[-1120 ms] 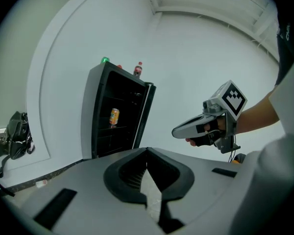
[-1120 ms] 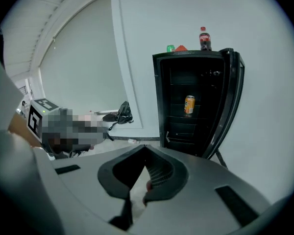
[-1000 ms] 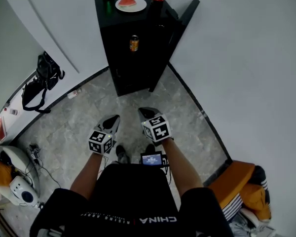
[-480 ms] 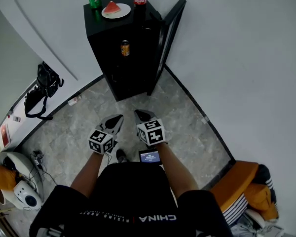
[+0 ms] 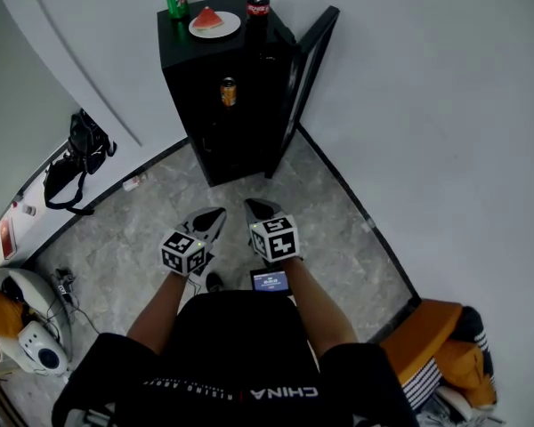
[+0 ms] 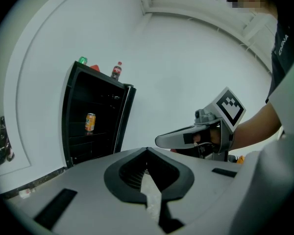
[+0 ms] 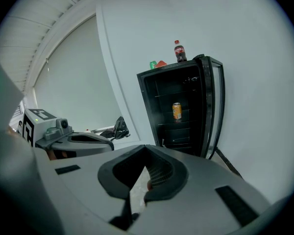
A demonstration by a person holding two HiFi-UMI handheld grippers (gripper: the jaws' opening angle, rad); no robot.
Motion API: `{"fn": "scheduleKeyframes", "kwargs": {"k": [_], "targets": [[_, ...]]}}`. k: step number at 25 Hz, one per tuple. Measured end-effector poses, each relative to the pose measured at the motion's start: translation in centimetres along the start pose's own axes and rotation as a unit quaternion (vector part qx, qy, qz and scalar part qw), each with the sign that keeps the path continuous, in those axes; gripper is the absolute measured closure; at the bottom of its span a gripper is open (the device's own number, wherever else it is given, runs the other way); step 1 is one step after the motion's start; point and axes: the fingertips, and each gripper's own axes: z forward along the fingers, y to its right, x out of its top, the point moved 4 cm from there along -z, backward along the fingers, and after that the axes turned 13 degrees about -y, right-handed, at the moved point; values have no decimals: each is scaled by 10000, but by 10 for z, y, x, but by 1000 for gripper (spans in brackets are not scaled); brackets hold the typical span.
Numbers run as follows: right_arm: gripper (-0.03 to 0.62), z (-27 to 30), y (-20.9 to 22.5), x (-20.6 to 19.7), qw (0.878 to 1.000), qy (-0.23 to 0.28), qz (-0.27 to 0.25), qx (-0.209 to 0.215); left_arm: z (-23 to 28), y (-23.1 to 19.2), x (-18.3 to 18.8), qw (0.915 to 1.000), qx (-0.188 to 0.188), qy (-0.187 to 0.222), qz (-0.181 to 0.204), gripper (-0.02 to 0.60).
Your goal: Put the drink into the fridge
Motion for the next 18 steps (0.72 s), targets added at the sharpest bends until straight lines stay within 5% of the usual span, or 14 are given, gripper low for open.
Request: {"fn": "scheduleKeyframes", "kwargs": {"k": [13, 18], "targets": [[580, 2, 7, 3, 10000, -36, 11, 40, 8, -1, 5, 10000, -19, -30, -12, 571], [580, 3, 8, 2, 10000, -58, 33, 71, 11, 5, 6, 9992, -387, -19, -132, 572]]}}
